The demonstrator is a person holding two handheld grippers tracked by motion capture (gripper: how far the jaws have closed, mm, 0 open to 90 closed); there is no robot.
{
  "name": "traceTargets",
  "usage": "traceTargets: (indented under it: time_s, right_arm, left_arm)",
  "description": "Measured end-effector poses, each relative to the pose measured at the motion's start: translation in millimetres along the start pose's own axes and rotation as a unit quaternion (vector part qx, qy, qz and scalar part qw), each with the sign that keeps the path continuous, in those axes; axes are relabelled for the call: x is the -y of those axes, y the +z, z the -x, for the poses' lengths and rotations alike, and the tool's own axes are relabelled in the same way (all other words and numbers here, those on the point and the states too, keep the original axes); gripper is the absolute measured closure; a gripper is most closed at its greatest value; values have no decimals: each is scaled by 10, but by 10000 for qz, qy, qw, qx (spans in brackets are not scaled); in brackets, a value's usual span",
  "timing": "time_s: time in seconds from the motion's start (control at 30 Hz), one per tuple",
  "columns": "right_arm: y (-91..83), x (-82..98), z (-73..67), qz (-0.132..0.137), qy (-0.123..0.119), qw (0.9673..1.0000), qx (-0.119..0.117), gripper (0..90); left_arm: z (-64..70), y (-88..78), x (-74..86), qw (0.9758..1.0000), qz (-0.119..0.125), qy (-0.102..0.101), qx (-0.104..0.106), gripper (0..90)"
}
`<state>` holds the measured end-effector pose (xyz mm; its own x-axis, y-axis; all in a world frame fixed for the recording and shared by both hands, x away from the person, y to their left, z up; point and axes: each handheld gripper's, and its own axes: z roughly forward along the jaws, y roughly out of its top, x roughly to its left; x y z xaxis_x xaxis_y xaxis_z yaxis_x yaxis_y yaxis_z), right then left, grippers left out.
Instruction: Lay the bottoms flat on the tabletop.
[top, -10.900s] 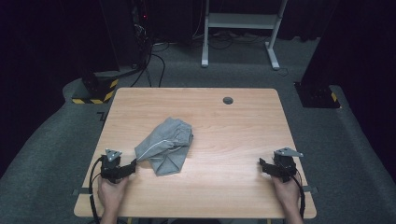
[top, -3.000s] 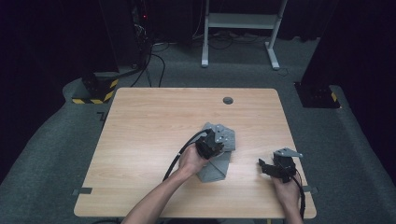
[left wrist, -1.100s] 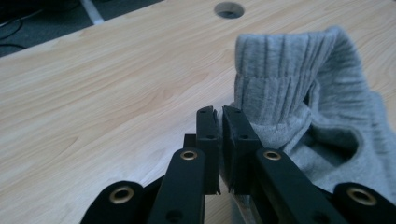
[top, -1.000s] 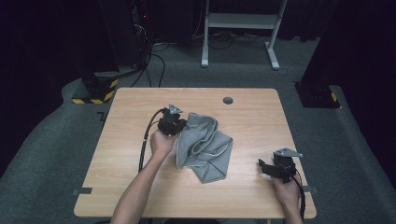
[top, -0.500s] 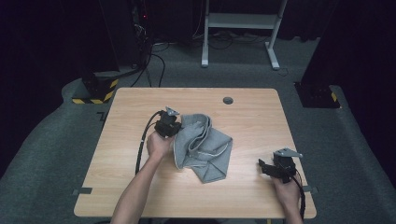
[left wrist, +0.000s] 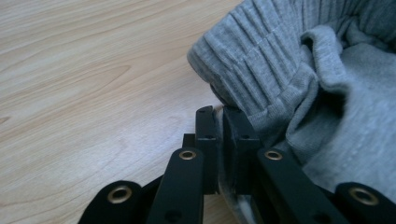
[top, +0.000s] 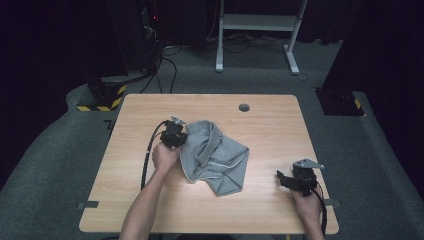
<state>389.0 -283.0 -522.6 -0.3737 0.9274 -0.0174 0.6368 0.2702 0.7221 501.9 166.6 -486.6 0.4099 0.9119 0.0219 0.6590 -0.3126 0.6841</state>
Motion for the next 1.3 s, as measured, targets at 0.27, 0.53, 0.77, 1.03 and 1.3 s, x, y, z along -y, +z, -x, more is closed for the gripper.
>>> traceTargets:
  time_s: [0.27, 0.53, 0.77, 1.03, 1.3]
  right_arm:
    - [-1, 0, -3, -3, 17, 10000, 4, 284]
    - [-4, 3, -8, -6, 31, 10000, 6, 284]
    - [-4, 3, -8, -5, 30, 10000, 6, 284]
    - [-3, 1, -9, -1, 9, 10000, -7, 286]
    - [3, -3, -26, 8, -66, 10000, -67, 290]
  left_arm:
    - [-132, -22, 98, 10000, 11, -22, -66, 769]
    - [-45, -140, 100, 9998, 145, 127, 17, 643]
    - [-24, -378, 159, 9996, 248, 114, 112, 513]
    - [164, -560, 287, 9982, 368, 174, 438, 469]
    - [442, -723, 561, 9969, 431, 281, 591, 446]
